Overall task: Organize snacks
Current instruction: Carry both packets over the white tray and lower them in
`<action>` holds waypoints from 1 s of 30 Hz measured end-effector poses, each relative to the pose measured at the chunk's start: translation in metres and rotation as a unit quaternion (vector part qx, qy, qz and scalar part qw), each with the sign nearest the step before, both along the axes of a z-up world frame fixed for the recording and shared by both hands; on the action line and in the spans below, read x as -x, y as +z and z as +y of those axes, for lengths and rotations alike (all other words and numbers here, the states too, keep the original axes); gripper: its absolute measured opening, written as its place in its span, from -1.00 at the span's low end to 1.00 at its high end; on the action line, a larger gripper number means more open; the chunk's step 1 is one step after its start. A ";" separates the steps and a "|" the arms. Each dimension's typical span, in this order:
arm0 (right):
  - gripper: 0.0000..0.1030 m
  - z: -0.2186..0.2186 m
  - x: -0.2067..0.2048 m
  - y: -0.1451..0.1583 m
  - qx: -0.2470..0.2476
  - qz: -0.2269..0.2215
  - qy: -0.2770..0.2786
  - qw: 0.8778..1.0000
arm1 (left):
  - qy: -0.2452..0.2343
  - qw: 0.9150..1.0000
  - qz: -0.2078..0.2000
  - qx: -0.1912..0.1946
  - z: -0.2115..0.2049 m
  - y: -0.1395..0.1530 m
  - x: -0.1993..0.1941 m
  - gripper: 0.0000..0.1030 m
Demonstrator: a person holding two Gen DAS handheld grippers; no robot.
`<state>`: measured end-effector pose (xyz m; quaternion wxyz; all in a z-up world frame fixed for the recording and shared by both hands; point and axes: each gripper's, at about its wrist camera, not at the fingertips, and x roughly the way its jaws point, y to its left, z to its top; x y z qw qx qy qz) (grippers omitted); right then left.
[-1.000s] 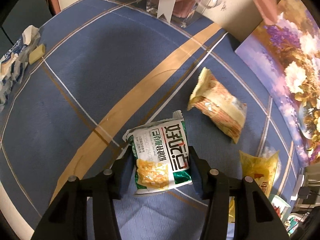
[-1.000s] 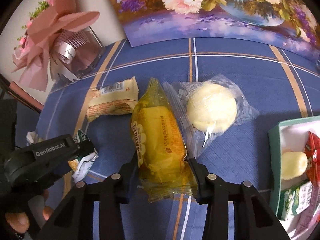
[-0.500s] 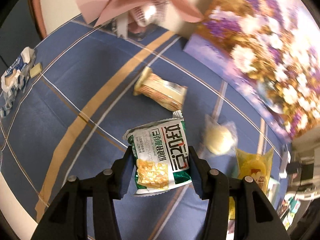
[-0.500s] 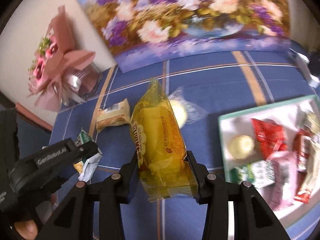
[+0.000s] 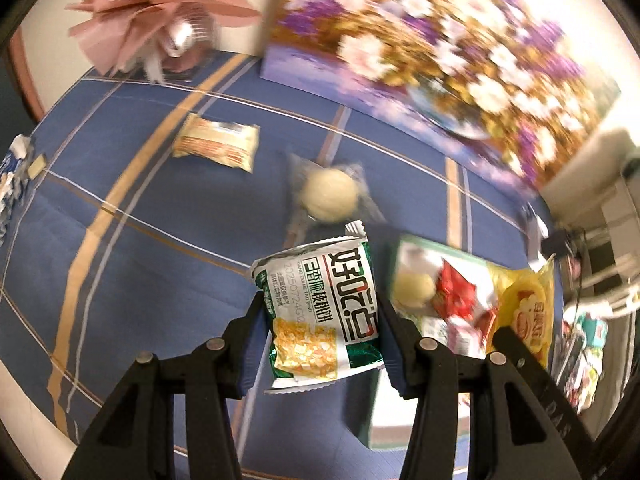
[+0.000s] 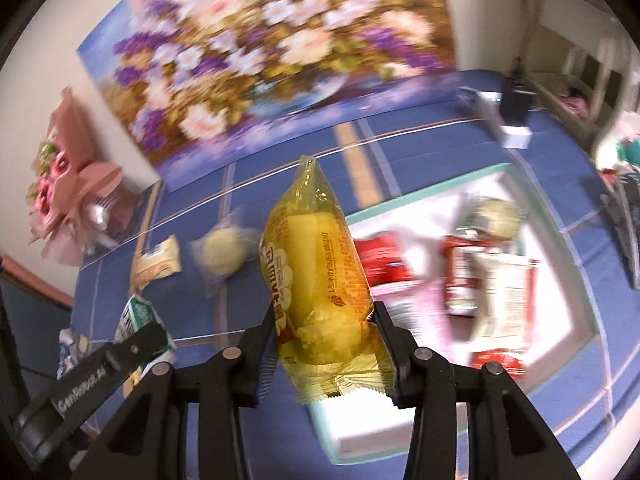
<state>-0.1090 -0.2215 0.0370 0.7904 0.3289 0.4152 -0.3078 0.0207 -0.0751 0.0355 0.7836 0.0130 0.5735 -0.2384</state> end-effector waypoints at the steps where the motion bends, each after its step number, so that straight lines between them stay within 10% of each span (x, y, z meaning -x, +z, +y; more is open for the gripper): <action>1: -0.12 -0.006 0.009 0.000 0.005 0.005 -0.010 1.000 | -0.010 1.000 0.001 -0.001 -0.007 0.000 0.007 0.02; 15: -0.11 -0.067 0.104 -0.016 -0.004 0.056 -0.131 0.990 | -0.128 0.991 0.009 -0.040 -0.078 -0.020 0.078 0.03; 30: -0.10 -0.079 0.109 -0.049 -0.032 0.126 -0.157 0.979 | -0.145 0.985 0.029 -0.091 -0.094 -0.054 0.086 0.03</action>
